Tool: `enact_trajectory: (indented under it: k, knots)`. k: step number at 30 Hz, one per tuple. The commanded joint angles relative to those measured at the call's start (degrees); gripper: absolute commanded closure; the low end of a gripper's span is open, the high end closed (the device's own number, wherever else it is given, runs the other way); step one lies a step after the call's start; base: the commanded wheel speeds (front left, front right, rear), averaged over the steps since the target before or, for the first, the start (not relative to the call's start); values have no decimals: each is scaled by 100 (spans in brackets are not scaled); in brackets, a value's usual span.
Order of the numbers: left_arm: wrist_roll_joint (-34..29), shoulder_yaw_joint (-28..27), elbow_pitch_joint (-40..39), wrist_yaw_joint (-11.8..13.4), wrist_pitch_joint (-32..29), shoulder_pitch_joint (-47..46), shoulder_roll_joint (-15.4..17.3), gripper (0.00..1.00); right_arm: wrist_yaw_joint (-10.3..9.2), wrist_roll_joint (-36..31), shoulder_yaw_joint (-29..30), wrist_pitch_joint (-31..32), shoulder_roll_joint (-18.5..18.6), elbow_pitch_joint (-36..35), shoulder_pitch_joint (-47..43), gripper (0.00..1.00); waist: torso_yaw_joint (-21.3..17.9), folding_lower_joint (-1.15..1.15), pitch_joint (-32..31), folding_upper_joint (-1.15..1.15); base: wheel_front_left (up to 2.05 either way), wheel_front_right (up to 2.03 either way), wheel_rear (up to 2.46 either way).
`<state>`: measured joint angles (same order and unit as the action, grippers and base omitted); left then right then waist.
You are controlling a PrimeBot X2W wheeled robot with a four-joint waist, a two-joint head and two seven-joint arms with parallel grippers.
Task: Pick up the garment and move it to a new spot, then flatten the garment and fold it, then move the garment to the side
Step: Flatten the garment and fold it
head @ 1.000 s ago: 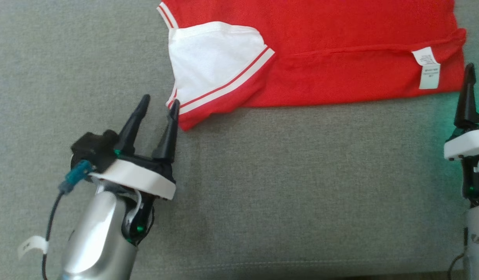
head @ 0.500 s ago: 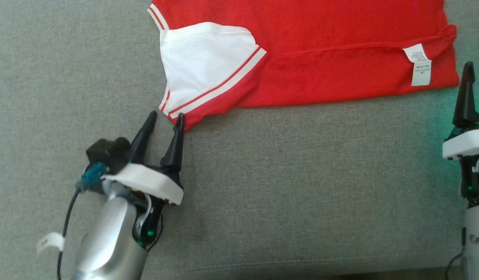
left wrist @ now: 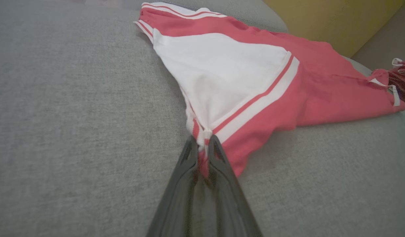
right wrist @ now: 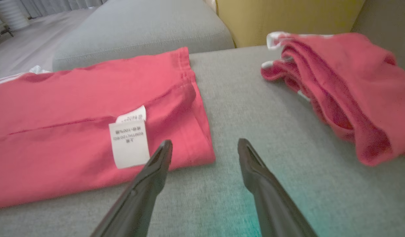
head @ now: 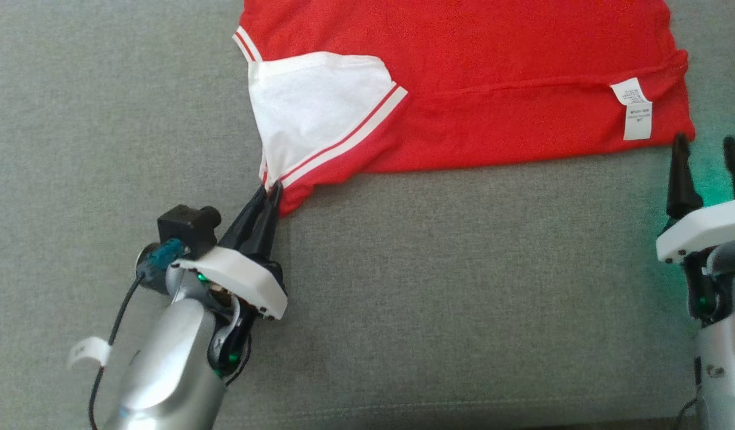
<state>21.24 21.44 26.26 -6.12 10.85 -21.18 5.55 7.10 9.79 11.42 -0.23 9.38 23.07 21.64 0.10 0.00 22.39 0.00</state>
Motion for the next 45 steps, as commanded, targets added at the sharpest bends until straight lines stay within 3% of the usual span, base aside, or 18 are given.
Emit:
enact_trajectory:
  k: [1, 7, 14, 15, 16, 18, 25, 31, 38, 45]
  knots:
    - [14, -139, -155, -24, -44, 65, 187, 100, 39, 45, -100, 72, 32, -59, 103, 0, 30, 0, -37, 0, 0, 0, 0]
    - [41, -64, -465, -66, -319, -94, 495, 100, 39, 65, -78, 302, 192, 794, 710, 0, 80, 0, -43, 0, 0, 0, 0]
    - [86, -38, -531, -77, -401, -199, 608, 100, 39, 154, -211, 534, 237, 1721, 1125, 0, 119, 0, -99, 0, 0, 0, 0]
    - [99, -34, -523, -78, -402, -202, 612, 100, 39, 193, -237, 576, 240, 1843, 1155, 21, 123, 0, -118, 0, 0, 0, 0]
    - [110, -30, -514, -79, -397, -203, 618, 100, 39, 237, -283, 592, 245, 1937, 1184, 57, 125, 0, -138, 0, 0, 0, 0]
    - [142, -20, -494, -82, -392, -194, 623, 100, 39, 320, -366, 534, 283, 2080, 1226, 100, 132, 0, -191, 0, 0, 0, 0]
    - [199, 30, -453, -86, -373, -87, 652, 100, 39, 666, -539, 250, 460, 2232, 1117, 100, 180, 0, -429, 0, 0, 0, 0]
    - [272, 67, -562, -71, -373, 270, 735, 100, 39, 987, -681, 42, 683, 1939, 569, 100, 217, 0, -784, 0, 0, 0, 0]
    - [346, 157, -943, 37, -491, 1034, 860, 100, 39, 1207, -709, 162, 863, 1132, -395, 100, 226, 0, -1020, 0, 0, 0, 0]
    - [228, 399, -1476, 74, -578, 1635, 1056, 100, 39, 1093, -213, 409, 782, -113, -1648, 100, 335, 0, -1062, 0, 0, 0, 0]
